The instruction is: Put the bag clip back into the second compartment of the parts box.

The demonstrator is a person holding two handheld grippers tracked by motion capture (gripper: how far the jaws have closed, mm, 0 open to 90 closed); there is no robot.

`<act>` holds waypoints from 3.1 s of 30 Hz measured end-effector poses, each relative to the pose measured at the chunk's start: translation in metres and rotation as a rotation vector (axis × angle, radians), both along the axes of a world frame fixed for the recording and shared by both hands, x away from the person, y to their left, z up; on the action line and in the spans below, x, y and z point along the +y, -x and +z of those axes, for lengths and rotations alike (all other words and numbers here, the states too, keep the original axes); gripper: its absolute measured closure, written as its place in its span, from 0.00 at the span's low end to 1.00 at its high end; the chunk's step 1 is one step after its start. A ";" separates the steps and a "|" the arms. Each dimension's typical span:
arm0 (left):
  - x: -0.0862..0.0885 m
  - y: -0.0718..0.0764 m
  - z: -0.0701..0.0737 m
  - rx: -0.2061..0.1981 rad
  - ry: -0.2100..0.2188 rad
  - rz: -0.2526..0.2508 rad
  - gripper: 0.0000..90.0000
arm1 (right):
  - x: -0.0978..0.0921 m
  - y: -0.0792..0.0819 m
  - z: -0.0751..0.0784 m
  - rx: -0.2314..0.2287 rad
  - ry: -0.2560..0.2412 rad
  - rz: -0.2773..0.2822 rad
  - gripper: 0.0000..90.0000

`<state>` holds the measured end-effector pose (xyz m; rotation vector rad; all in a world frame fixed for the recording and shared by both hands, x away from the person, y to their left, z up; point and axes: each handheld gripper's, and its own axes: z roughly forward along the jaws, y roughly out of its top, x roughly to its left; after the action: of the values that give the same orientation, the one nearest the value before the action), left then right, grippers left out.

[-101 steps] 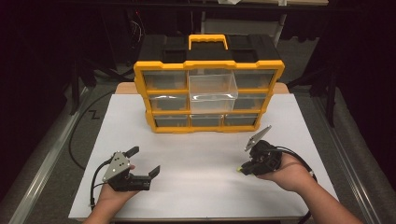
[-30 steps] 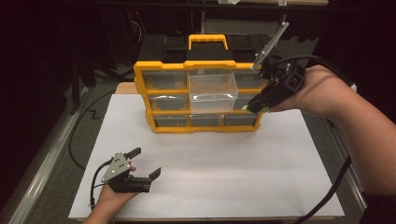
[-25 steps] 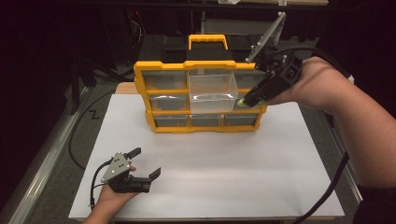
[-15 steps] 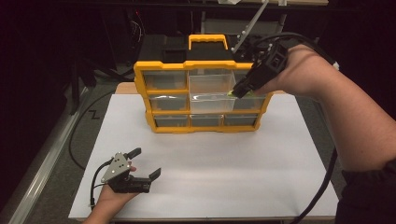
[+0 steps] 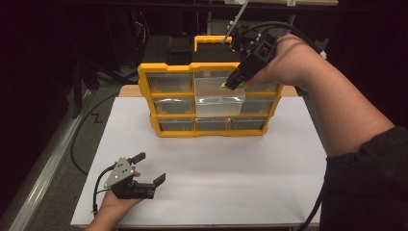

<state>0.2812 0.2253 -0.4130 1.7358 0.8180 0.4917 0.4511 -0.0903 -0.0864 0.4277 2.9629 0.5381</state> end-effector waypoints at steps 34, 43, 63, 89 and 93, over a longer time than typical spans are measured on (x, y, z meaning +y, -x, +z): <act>0.001 0.000 0.000 -0.001 0.004 -0.006 0.02 | 0.027 -0.026 -0.036 0.012 0.017 0.036 0.87; 0.001 0.000 0.000 -0.002 0.005 -0.004 0.02 | 0.024 -0.024 -0.029 -0.008 -0.011 0.031 0.72; 0.001 0.000 0.000 -0.002 -0.002 -0.004 0.02 | -0.008 0.003 -0.010 -0.046 -0.019 -0.039 0.39; 0.001 -0.001 -0.001 0.004 -0.006 0.012 0.02 | -0.098 0.050 -0.074 -0.014 -0.004 -0.161 0.16; 0.001 -0.001 0.000 0.001 -0.003 0.013 0.02 | -0.104 0.053 -0.098 -0.002 0.012 -0.190 0.06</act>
<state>0.2821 0.2264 -0.4132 1.7344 0.8300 0.5003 0.3981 -0.1946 -0.1839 0.6977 2.8798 0.4978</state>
